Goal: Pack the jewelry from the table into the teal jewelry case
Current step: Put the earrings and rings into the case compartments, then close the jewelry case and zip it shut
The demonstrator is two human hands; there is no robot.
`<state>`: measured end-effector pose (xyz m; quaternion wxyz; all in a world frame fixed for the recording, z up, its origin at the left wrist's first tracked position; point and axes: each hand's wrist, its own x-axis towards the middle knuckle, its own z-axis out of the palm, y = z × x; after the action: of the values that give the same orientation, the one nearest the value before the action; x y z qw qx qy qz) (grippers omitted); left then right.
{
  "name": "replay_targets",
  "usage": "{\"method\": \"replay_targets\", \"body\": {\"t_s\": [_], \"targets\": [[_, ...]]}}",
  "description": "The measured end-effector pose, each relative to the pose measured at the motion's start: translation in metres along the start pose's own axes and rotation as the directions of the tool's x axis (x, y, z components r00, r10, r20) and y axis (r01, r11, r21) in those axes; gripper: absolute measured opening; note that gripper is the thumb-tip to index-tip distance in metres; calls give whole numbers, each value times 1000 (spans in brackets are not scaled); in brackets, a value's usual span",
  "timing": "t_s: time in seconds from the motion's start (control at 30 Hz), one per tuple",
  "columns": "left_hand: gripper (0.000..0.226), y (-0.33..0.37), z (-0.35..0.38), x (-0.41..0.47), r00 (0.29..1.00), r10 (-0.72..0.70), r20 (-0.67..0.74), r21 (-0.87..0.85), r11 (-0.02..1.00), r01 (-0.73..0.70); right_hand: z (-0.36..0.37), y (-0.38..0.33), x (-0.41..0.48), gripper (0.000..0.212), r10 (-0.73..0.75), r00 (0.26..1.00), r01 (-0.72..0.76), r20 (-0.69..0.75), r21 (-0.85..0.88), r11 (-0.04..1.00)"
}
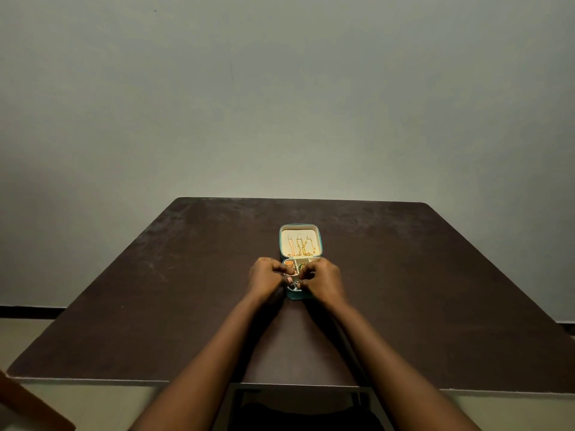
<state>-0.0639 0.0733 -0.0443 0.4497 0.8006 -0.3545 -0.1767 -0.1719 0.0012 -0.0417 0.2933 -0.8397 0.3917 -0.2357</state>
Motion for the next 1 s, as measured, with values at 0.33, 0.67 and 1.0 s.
{"method": "replay_targets", "body": {"t_s": [0.33,0.67,1.0], "targets": [[27,4,-8,11,991,-81,110,-344,932,114,-14,15,22,7,196,974,-149,-115,332,932],[27,-19,14,73,968,-248,48,-378,892,248,-12,50,77,10,406,913,-333,-31,515,789],[31,3,13,88,934,-310,179,-435,827,357,-7,39,100,24,390,912,-389,123,555,735]]}}
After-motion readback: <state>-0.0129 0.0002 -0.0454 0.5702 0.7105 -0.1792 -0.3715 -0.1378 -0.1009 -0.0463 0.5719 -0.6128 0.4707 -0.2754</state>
